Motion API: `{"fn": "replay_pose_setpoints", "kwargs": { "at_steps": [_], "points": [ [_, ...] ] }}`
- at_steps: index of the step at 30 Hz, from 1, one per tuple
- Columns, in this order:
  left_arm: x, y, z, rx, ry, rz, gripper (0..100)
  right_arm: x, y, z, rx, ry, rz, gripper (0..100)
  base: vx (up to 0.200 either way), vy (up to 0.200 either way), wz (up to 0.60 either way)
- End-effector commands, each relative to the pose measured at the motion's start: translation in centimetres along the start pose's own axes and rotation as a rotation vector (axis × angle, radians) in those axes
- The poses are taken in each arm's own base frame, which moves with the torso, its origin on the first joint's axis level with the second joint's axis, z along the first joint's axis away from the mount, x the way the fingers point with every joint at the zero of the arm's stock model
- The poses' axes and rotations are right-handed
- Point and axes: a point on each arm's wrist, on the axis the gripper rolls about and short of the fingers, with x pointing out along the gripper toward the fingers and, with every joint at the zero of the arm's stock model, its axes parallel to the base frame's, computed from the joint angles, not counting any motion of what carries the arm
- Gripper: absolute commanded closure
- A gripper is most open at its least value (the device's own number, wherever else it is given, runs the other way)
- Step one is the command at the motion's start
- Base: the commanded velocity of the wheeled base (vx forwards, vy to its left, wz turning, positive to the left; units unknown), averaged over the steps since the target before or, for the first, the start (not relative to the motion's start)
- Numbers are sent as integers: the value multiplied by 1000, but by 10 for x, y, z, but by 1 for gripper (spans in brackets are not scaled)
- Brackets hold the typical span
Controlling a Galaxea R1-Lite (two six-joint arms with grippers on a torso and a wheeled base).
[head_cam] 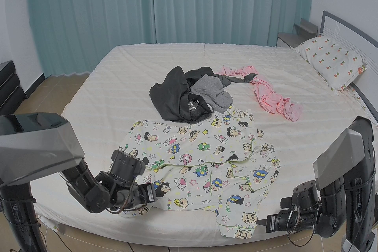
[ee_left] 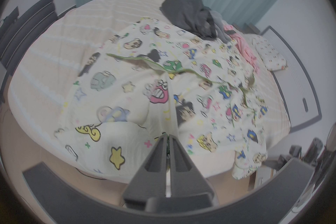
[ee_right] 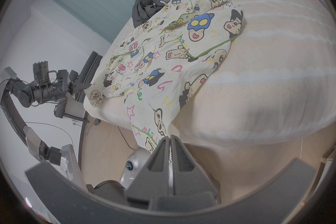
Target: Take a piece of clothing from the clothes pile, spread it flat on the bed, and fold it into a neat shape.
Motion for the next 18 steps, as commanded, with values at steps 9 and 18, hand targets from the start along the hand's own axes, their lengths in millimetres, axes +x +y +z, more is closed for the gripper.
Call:
{"fn": "replay_pose_setpoints", "kwargs": {
  "at_steps": [9, 18],
  "points": [
    [18, -13, -37, 99, 72, 55, 100, -2, 0, -2, -3, 6, 0, 100, 0, 0, 0],
    [20, -15, -41, 109, 74, 58, 100, -2, 1, -3, -4, 8, 0, 100, 0, 0, 0]
  ]
}}
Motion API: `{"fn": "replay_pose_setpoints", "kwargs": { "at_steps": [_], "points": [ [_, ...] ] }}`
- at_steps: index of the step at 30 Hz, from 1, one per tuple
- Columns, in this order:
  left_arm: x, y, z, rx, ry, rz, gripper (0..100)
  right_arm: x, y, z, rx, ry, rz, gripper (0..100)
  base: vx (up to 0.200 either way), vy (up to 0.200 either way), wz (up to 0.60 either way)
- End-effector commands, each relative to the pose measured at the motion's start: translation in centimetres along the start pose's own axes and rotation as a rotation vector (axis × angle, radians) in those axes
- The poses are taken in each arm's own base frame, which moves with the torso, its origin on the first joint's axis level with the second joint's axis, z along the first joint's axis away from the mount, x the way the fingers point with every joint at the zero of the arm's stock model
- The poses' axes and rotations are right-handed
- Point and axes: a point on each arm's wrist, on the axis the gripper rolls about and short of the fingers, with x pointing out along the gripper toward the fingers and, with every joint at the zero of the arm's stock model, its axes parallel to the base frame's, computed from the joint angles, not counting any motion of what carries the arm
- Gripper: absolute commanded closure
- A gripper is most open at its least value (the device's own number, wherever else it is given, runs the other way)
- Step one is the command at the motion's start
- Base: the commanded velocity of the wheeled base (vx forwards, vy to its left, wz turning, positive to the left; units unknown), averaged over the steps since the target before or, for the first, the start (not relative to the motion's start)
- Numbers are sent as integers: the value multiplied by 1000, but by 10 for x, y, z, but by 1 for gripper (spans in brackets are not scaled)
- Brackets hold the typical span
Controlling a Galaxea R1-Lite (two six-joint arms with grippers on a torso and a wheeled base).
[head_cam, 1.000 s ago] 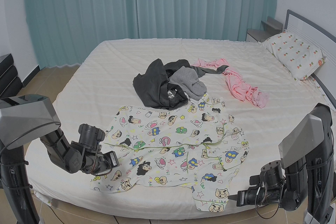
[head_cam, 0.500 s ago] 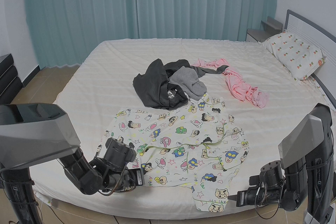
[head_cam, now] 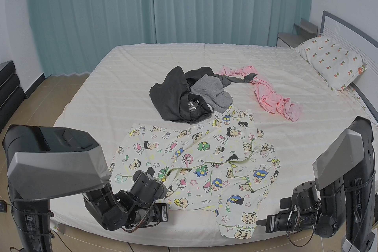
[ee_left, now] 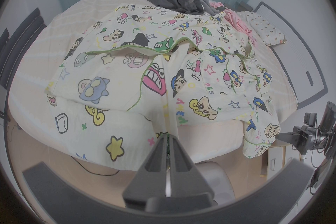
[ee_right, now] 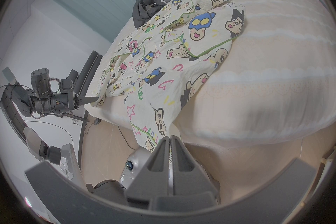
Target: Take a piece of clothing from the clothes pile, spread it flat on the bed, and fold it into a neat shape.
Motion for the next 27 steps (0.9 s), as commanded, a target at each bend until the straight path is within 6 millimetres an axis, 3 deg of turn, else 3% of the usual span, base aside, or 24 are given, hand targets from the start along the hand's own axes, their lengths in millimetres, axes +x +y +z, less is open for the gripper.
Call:
{"fn": "replay_pose_setpoints", "kwargs": {
  "at_steps": [1, 14, 22, 27],
  "points": [
    [3, -1, -4, 9, 13, 4, 0, -2, 0, -2, 1, 5, -2, 100, 0, 0, 0],
    [-5, -5, -8, -70, -16, -27, 0, -1, -1, -3, 2, 10, -4, 100, 0, 0, 0],
    [-39, 9, 6, -202, -187, -136, 0, -1, -1, -3, 1, 11, -3, 100, 0, 0, 0],
    [-47, 18, 15, -239, -222, -143, 0, -1, -1, -4, 1, 14, -4, 100, 0, 0, 0]
  ]
}}
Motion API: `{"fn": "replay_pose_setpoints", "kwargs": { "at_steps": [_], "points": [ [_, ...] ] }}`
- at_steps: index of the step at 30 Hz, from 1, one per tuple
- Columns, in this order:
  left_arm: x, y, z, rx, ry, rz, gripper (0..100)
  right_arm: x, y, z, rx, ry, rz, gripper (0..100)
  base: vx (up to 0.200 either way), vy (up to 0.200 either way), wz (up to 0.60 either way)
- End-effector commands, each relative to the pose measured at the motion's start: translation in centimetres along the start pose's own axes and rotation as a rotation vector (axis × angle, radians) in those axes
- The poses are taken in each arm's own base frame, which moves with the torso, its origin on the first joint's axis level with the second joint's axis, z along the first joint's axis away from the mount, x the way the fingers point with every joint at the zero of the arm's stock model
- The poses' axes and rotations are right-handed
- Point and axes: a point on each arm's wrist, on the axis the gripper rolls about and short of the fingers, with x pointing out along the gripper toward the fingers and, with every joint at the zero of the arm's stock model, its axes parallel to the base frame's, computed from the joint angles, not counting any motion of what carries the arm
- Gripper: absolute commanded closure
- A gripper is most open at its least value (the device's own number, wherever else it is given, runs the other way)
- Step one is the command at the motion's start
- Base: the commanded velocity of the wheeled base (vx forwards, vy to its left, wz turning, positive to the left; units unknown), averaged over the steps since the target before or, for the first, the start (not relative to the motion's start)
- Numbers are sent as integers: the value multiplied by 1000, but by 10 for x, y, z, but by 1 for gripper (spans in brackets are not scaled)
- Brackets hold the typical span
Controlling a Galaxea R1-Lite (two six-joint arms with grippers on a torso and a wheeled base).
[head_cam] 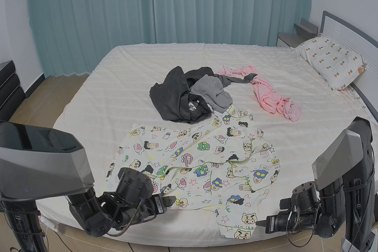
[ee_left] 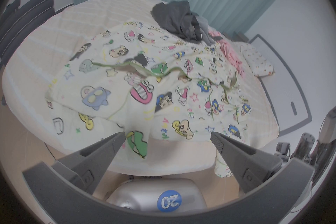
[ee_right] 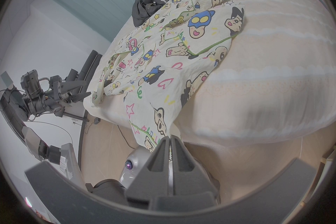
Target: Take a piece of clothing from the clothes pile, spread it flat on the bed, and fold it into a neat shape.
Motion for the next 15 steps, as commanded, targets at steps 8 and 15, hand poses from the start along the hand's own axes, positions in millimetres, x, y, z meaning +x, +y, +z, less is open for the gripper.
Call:
{"fn": "replay_pose_setpoints", "kwargs": {
  "at_steps": [8, 15],
  "points": [
    [-9, 35, 50, -61, -64, -108, 0, -2, 2, -3, -5, 9, 4, 100, 0, 0, 0],
    [16, 56, 58, 59, 32, -203, 0, -1, 1, -4, -6, 17, 1, 100, 0, 0, 0]
  ]
}}
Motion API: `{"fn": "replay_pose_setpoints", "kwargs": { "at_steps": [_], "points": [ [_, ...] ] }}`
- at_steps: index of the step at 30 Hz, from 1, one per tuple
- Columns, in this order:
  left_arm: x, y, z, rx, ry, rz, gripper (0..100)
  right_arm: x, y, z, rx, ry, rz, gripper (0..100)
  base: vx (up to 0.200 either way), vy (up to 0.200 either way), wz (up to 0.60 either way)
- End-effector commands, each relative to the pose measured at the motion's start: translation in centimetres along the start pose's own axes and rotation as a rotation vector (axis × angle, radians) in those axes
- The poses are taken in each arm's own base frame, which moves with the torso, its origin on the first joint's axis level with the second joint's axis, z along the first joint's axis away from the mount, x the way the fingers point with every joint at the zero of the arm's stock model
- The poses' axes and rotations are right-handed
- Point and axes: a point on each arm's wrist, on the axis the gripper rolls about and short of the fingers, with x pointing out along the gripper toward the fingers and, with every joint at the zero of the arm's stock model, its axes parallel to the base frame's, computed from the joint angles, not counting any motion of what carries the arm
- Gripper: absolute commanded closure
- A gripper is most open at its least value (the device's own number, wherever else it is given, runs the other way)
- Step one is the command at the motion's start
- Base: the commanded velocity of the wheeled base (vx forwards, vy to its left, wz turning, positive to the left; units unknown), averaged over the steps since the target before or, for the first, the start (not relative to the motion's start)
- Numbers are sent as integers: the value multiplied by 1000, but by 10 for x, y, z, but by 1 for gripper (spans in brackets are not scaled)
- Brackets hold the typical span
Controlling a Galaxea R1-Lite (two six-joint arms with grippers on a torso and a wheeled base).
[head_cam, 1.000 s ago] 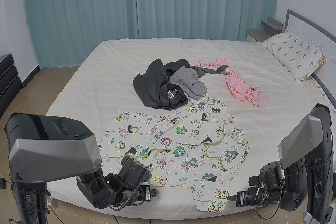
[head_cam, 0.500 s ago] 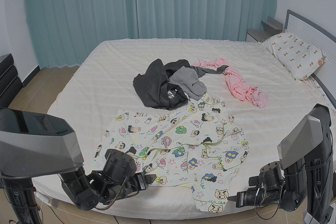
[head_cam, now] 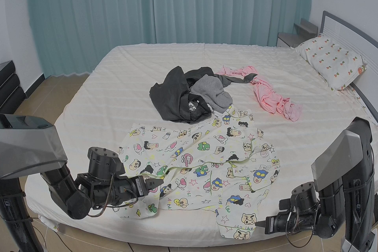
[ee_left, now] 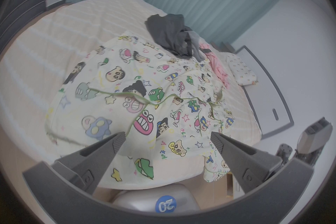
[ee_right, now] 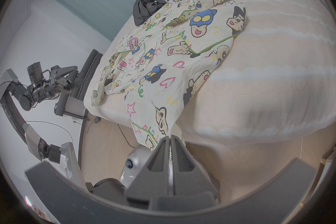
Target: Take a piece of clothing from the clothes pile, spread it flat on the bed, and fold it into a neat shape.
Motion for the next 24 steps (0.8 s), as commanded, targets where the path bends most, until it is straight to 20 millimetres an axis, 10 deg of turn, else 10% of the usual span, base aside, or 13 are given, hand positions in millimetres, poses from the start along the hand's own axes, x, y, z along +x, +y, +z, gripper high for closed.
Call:
{"fn": "replay_pose_setpoints", "kwargs": {
  "at_steps": [1, 24],
  "points": [
    [22, 29, 4, 68, 50, -10, 0, -1, -1, -3, 1, 12, -4, 100, 0, 0, 0],
    [68, 49, 6, 317, 107, -131, 0, 0, 0, -4, -4, 18, -1, 100, 0, 0, 0]
  ]
}}
